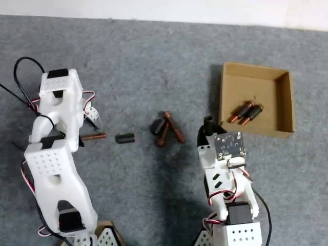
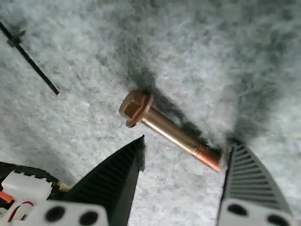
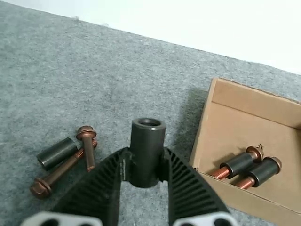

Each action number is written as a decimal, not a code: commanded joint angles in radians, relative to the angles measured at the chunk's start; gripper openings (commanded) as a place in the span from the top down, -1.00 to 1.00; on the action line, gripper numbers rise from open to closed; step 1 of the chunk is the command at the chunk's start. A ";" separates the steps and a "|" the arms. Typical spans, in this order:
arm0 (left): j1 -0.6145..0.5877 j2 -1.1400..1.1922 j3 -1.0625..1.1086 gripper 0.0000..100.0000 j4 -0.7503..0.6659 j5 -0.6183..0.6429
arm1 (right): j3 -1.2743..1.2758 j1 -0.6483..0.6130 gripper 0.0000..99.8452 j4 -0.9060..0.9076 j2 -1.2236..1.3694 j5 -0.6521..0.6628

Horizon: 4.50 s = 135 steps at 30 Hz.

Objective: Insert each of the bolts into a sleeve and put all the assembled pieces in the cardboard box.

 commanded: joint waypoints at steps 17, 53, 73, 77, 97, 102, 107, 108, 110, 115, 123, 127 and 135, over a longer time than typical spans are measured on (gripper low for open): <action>-0.030 0.056 -0.102 0.99 0.009 0.015 | 0.051 0.012 0.99 -0.031 -0.016 0.014; -0.028 -1.277 0.197 0.99 0.068 -0.212 | 0.051 0.012 0.99 -0.031 -0.016 0.014; 0.004 -2.405 1.283 0.99 -0.419 -0.212 | 0.051 0.005 0.99 -0.033 -0.016 0.012; 0.071 -2.508 1.422 0.99 -0.529 -0.210 | 0.051 0.004 0.99 -0.033 -0.016 0.011; 0.358 -2.568 2.000 0.99 -1.143 -0.206 | 0.051 0.004 0.99 -0.033 -0.016 0.014; 0.358 -2.568 2.000 0.99 -1.148 -0.206 | 0.051 -0.051 0.99 -0.030 -0.016 0.014; 0.363 -2.568 1.988 0.99 -1.152 -0.206 | 0.047 -0.070 0.99 -0.028 -0.018 0.012; 0.363 -2.568 1.974 0.99 -1.154 -0.206 | 0.044 -0.068 0.99 -0.028 -0.018 0.008; 0.363 -2.568 1.934 0.99 -1.165 -0.206 | 0.042 -0.076 0.99 -0.030 -0.018 0.005; 0.364 -2.568 1.848 0.99 -1.224 -0.204 | 0.021 -0.222 0.99 -0.058 -0.018 -0.012; 0.541 -2.568 1.830 0.99 -1.287 -0.203 | 0.013 -0.369 0.99 -0.061 -0.018 0.058; 0.630 -2.562 1.847 0.99 -1.323 -0.204 | 0.016 -0.432 0.99 -0.061 -0.018 0.092; 0.713 -2.562 1.920 0.99 -1.326 -0.204 | 0.021 -0.440 0.99 -0.062 -0.018 0.098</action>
